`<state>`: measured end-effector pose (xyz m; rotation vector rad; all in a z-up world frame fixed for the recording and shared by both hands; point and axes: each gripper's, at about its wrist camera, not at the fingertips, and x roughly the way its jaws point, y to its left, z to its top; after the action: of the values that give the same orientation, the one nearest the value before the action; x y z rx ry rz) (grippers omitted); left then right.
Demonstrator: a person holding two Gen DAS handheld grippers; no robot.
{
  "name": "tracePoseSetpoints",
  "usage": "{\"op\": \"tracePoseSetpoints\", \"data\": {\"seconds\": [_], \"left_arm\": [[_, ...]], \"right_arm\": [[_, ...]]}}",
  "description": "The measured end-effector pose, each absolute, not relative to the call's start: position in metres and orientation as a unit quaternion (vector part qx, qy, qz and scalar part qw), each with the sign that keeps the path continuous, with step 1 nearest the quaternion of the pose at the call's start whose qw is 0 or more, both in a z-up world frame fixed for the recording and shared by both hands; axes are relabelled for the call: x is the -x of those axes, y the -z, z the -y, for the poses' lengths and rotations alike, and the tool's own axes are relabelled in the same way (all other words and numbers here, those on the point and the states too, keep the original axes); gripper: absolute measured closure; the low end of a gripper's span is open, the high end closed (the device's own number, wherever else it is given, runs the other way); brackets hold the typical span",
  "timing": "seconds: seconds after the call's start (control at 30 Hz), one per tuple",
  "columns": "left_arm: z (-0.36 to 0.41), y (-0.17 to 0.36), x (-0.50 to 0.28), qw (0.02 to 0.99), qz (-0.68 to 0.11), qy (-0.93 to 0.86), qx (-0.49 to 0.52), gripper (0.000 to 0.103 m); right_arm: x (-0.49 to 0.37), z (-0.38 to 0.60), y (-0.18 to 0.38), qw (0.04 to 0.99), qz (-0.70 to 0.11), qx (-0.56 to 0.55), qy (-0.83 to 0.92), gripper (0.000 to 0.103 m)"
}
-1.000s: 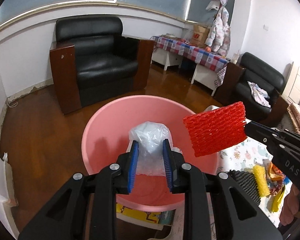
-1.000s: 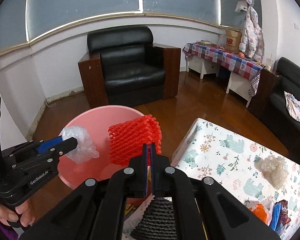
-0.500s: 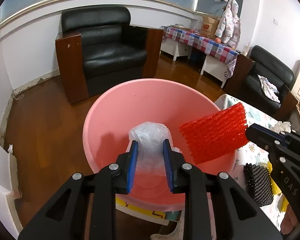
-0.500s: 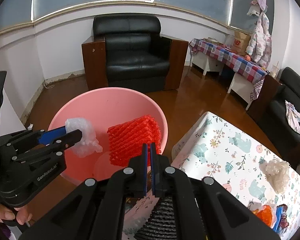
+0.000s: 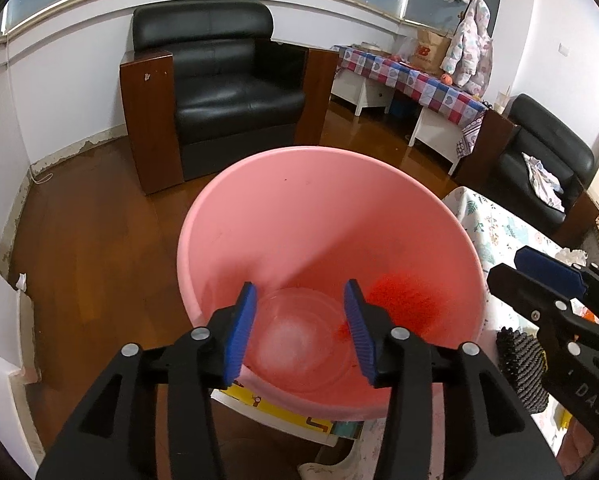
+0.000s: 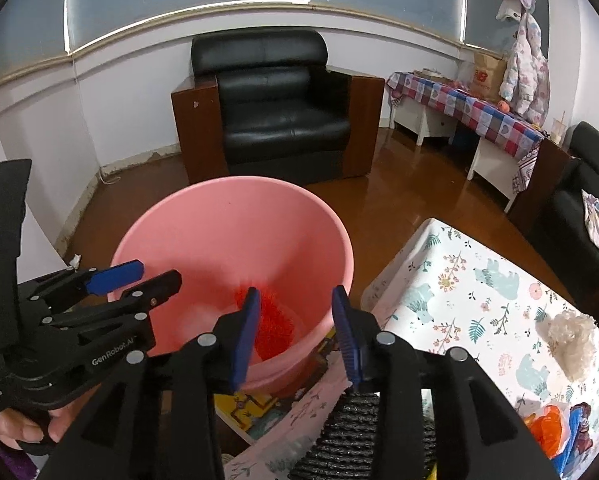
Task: Collect trash
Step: 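Grasp the black foam net with the left tool while the right tool grasps the crumpled red-white wrapper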
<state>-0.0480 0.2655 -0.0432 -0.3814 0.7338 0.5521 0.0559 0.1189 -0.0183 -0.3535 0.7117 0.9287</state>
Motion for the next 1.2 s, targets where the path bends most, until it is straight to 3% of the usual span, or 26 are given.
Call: {"op": "tracePoseSetpoints", "data": {"seconds": [0.33, 0.67, 1.2], "left_arm": [[-0.258, 0.024, 0.061, 0.895, -0.32, -0.239, 0.2, 0.056], [-0.2, -0.007, 0.059, 0.93, -0.293, -0.148, 0.162, 0.056], [-0.118, 0.022, 0.037, 0.924, -0.365, -0.021, 0.111, 0.056]], "right_arm": [[-0.053, -0.091, 0.003, 0.826, -0.327, 0.136, -0.438, 0.067], [-0.056, -0.009, -0.012, 0.854, -0.318, 0.105, -0.398, 0.067], [-0.066, 0.132, -0.003, 0.897, -0.328, 0.055, -0.292, 0.067]]}}
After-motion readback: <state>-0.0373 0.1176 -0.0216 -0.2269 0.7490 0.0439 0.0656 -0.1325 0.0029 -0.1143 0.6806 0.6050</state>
